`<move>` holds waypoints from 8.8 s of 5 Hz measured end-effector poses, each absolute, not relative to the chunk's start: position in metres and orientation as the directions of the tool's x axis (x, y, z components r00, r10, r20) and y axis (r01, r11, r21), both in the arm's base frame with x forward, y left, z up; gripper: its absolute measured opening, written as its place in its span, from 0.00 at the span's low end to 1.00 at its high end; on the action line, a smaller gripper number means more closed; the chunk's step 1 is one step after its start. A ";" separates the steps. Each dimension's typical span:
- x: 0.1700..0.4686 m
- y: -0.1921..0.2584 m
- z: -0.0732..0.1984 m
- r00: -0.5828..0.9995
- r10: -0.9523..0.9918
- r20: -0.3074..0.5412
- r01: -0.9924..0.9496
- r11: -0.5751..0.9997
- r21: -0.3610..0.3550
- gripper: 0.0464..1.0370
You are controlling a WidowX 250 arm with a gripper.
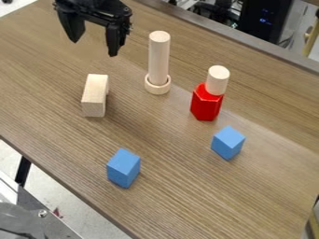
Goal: Put the hexagon and the cylinder on top on the arch
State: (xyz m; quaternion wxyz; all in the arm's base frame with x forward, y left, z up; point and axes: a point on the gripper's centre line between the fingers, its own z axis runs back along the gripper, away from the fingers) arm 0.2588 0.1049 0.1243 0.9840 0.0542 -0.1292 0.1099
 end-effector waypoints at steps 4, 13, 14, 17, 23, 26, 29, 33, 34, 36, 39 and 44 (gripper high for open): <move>0.267 0.045 0.161 0.947 0.200 0.249 -0.208 0.978 0.004 0.96; 0.355 -0.031 0.093 0.901 0.421 0.103 -0.421 0.907 -0.031 0.96; 0.355 -0.036 0.086 0.889 0.448 0.096 -0.448 0.894 -0.021 0.96; 0.357 -0.031 0.062 0.870 0.487 0.080 -0.490 0.871 0.026 0.96; 0.327 -0.026 0.048 0.864 0.504 -0.004 -0.504 0.863 -0.022 0.67; 0.301 -0.005 0.131 0.824 0.548 0.144 -0.531 0.835 -0.141 0.67; 0.260 0.075 0.186 0.836 0.534 0.124 -0.508 0.840 -0.193 0.67; 0.279 0.112 0.118 0.889 0.436 0.140 -0.438 0.899 -0.020 0.67; 0.286 0.110 0.101 0.892 0.436 0.121 -0.440 0.898 0.009 0.67; 0.284 0.110 0.089 0.891 0.449 0.074 -0.451 0.892 0.026 0.67; 0.276 0.113 0.094 0.889 0.458 0.008 -0.458 0.889 -0.002 0.67; 0.259 0.117 0.082 0.892 0.452 0.006 -0.452 0.891 0.051 0.67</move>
